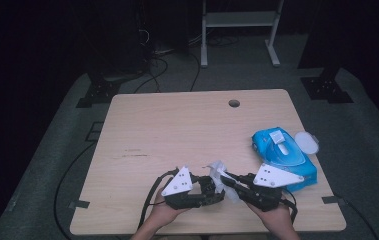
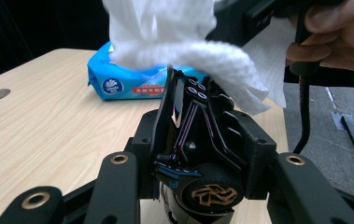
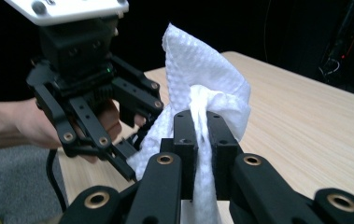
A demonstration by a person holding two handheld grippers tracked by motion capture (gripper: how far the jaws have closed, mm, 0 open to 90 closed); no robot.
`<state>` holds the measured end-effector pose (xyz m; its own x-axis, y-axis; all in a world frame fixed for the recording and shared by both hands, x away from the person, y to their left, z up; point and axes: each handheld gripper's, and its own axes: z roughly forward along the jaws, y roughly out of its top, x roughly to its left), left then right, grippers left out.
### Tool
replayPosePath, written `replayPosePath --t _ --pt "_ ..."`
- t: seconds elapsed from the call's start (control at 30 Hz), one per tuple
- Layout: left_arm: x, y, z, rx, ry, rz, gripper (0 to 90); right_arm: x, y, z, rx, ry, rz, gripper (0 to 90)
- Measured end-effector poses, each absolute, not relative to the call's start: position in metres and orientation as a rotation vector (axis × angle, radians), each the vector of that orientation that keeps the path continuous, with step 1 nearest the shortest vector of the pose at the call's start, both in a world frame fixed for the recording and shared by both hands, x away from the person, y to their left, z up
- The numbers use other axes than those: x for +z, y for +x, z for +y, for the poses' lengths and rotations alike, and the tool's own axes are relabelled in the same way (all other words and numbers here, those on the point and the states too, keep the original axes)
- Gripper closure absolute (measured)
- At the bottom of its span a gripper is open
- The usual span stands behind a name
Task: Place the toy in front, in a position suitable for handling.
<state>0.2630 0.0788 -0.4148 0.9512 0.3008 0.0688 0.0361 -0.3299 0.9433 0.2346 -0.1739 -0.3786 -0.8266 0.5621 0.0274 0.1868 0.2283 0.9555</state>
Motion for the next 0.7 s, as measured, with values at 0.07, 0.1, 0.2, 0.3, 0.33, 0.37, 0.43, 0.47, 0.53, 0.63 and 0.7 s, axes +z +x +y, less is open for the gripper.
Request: replayPosePath --t 0.07,0.1,0.2,0.3,0.33,0.37,0.43,0.47,0.53,0.63,0.7 --pt "-0.415 0.263 0.079 0.275 1.894 0.247 58.1 -0.383 0.237 -0.174 1.599 0.706 2.200 84.1" --pt "-0.416 0.263 0.079 0.274 1.890 0.250 58.1 -0.385 0.237 -0.174 1.599 0.710 2.200 84.1" --pt "-0.417 0.263 0.079 0.269 1.880 0.255 58.1 -0.385 0.239 -0.177 1.576 0.729 2.197 84.1" --pt "-0.419 0.264 0.077 0.247 1.867 0.258 58.0 -0.384 0.239 -0.175 1.588 0.733 2.191 84.2" --pt "-0.419 0.264 0.077 0.247 1.866 0.255 58.0 -0.383 0.237 -0.173 1.596 0.720 2.192 84.1" --pt "-0.419 0.264 0.075 0.240 1.864 0.253 58.0 -0.381 0.236 -0.171 1.604 0.707 2.195 84.1" --pt "-0.419 0.263 0.074 0.238 1.866 0.250 58.0 -0.378 0.233 -0.165 1.605 0.665 2.202 84.1" --pt "-0.419 0.263 0.074 0.239 1.868 0.251 58.0 -0.378 0.233 -0.162 1.591 0.650 2.208 84.1" --pt "-0.419 0.263 0.074 0.240 1.866 0.254 58.0 -0.378 0.234 -0.164 1.583 0.657 2.211 84.1" --pt "-0.420 0.263 0.075 0.238 1.861 0.259 57.9 -0.380 0.236 -0.170 1.550 0.686 2.200 84.2" --pt "-0.416 0.264 0.073 0.251 1.887 0.244 58.1 -0.381 0.236 -0.175 1.567 0.713 2.195 84.1"
